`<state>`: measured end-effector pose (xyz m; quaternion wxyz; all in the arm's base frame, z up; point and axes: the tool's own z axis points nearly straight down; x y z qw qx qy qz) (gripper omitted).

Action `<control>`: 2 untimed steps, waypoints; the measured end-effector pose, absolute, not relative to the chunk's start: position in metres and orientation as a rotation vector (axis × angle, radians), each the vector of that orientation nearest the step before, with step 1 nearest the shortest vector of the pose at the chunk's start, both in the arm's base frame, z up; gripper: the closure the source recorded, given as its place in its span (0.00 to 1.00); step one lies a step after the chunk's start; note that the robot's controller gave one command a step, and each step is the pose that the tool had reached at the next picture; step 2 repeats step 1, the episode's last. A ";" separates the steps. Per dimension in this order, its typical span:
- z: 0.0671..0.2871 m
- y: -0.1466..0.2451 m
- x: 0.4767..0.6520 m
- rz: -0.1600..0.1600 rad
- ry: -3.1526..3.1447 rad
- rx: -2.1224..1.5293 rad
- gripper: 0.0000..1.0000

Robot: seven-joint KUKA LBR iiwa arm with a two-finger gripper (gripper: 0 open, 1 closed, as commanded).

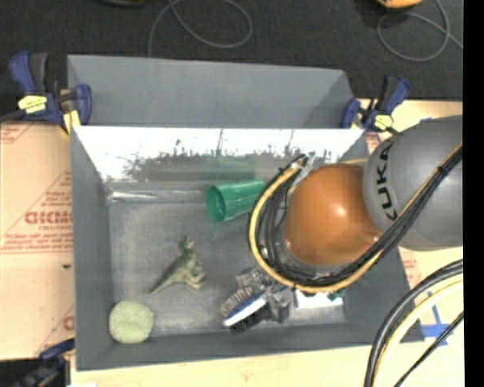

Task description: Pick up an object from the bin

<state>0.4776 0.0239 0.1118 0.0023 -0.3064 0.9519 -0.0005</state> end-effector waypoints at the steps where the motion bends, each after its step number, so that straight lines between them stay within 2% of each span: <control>1: 0.118 0.024 0.477 -0.001 2.988 -0.961 1.00; 2: 0.118 0.024 0.477 -0.001 2.988 -0.961 1.00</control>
Offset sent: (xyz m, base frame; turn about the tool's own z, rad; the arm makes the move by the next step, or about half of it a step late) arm -0.0001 0.0001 0.0599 0.0000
